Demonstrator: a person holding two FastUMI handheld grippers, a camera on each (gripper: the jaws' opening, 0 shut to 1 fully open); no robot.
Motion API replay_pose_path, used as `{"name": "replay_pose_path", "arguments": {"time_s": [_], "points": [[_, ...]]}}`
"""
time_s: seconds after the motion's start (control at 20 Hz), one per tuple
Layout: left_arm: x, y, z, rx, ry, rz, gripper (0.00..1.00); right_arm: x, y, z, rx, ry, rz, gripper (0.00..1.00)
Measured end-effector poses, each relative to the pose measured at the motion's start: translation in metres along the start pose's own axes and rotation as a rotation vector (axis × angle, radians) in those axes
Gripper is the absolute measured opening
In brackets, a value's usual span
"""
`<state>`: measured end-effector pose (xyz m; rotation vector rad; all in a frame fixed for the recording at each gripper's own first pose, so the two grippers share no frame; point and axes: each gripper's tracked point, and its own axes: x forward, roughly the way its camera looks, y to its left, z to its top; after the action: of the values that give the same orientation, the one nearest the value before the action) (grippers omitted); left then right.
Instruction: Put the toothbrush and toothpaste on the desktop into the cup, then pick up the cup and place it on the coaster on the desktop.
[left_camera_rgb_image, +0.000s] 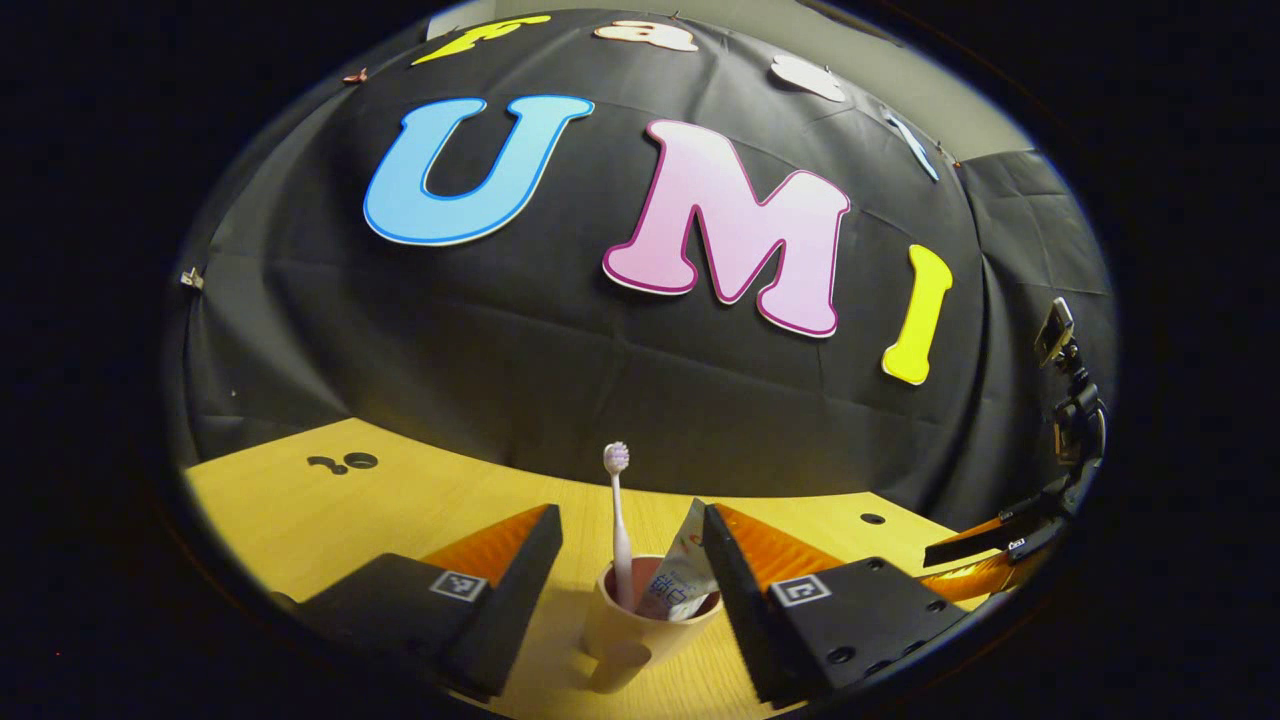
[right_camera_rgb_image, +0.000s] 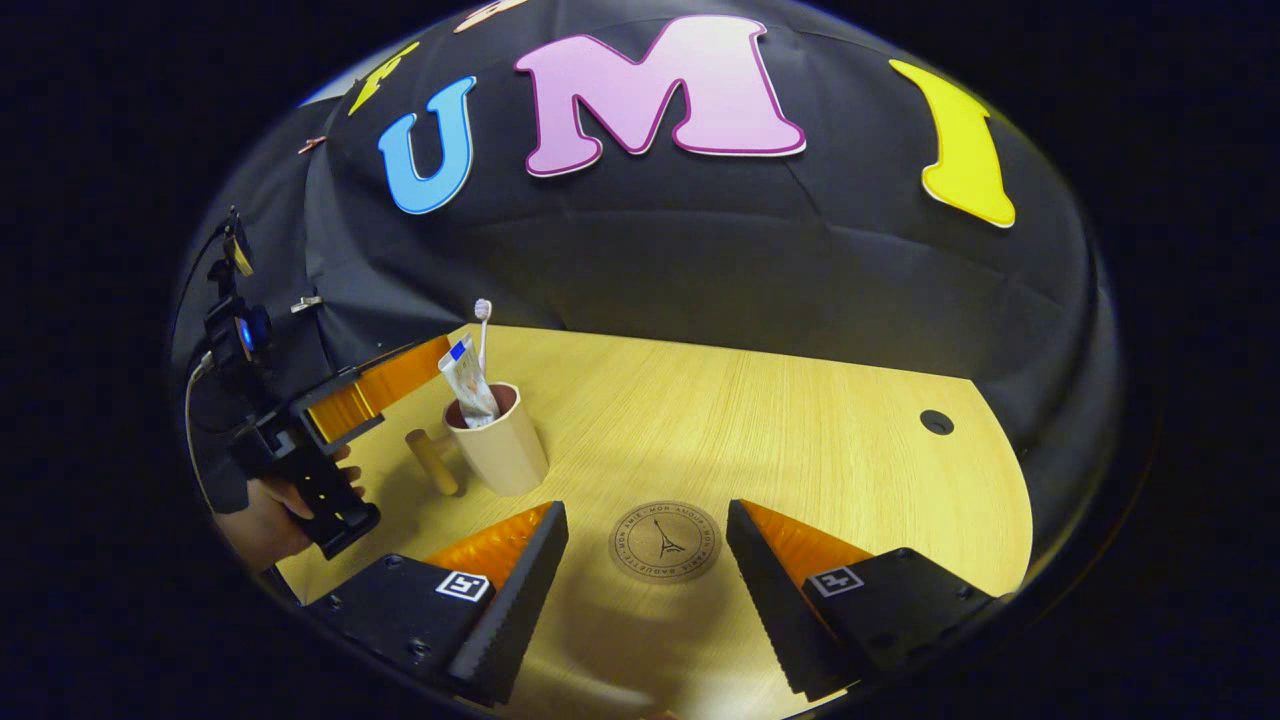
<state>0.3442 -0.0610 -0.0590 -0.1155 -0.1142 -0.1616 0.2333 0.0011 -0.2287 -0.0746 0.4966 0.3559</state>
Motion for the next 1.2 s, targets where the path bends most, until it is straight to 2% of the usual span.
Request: {"name": "replay_pose_path", "arguments": {"time_s": [0.05, 0.1, 0.3, 0.45, 0.65, 0.8, 0.95, 1.2], "points": [[-0.005, 0.002, 0.004, 0.004, 0.013, 0.003, 0.97, -0.003, -0.003, 0.001, 0.005, -0.002, -0.004, 0.98], [-0.01, 0.003, 0.007, 0.006, 0.026, 0.008, 0.98, -0.005, -0.005, 0.002, 0.012, -0.004, -0.009, 0.98], [-0.025, 0.01, 0.015, 0.009, 0.118, 0.004, 0.97, -0.016, -0.018, 0.008, 0.032, -0.016, -0.032, 0.98], [-0.032, 0.013, 0.01, 0.048, 0.233, -0.01, 0.97, -0.025, -0.029, 0.01, 0.045, -0.024, -0.049, 0.98], [-0.036, 0.005, -0.007, 0.09, 0.394, -0.058, 0.97, -0.037, -0.048, 0.011, 0.085, -0.033, -0.088, 0.98], [-0.035, 0.005, -0.027, 0.091, 0.524, -0.058, 0.98, -0.048, -0.064, 0.013, 0.125, -0.044, -0.12, 0.98], [-0.032, 0.005, -0.044, 0.133, 0.646, -0.074, 0.97, -0.059, -0.082, 0.009, 0.165, -0.047, -0.159, 0.98], [-0.03, 0.009, -0.078, 0.279, 0.885, -0.089, 0.98, -0.076, -0.115, -0.016, 0.227, -0.014, -0.232, 0.98]]}}
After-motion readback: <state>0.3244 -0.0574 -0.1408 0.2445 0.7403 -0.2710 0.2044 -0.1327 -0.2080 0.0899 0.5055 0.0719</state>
